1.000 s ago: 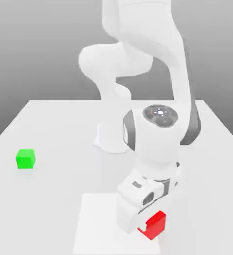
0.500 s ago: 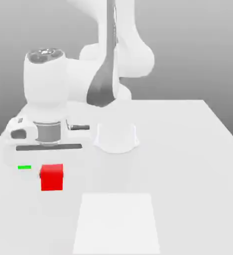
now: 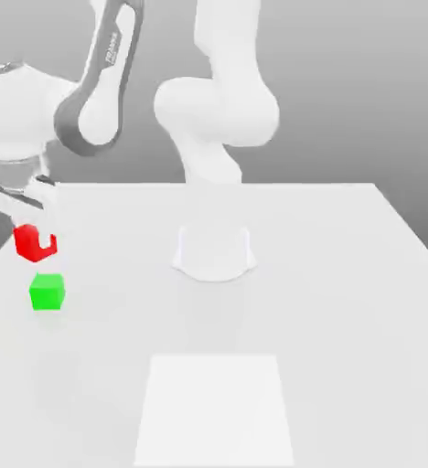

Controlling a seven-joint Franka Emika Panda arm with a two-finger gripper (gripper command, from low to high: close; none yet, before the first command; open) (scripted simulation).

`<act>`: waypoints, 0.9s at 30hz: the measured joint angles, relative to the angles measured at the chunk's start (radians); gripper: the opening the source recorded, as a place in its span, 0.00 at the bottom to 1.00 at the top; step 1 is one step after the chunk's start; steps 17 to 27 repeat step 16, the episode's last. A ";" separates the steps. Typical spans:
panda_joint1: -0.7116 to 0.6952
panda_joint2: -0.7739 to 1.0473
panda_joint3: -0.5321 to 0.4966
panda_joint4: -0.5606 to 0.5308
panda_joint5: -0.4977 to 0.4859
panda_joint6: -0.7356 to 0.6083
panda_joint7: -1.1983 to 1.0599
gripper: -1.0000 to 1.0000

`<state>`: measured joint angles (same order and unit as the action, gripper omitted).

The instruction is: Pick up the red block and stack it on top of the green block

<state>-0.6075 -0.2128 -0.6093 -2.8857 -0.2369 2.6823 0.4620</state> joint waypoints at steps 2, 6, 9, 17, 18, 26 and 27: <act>0.028 0.032 -0.018 -0.002 0.053 0.023 -0.036 0.00; 0.084 0.098 -0.042 -0.003 0.168 0.067 -0.115 0.00; 0.115 0.145 -0.049 -0.002 0.254 0.097 -0.174 0.00; 0.148 0.234 -0.037 0.003 0.414 0.162 -0.285 0.00; 0.148 0.234 -0.037 0.003 0.414 0.162 -0.285 0.00; 0.148 0.234 -0.037 0.003 0.414 0.162 -0.285 0.00; 0.148 0.234 -0.037 0.003 0.414 0.162 -0.285 0.00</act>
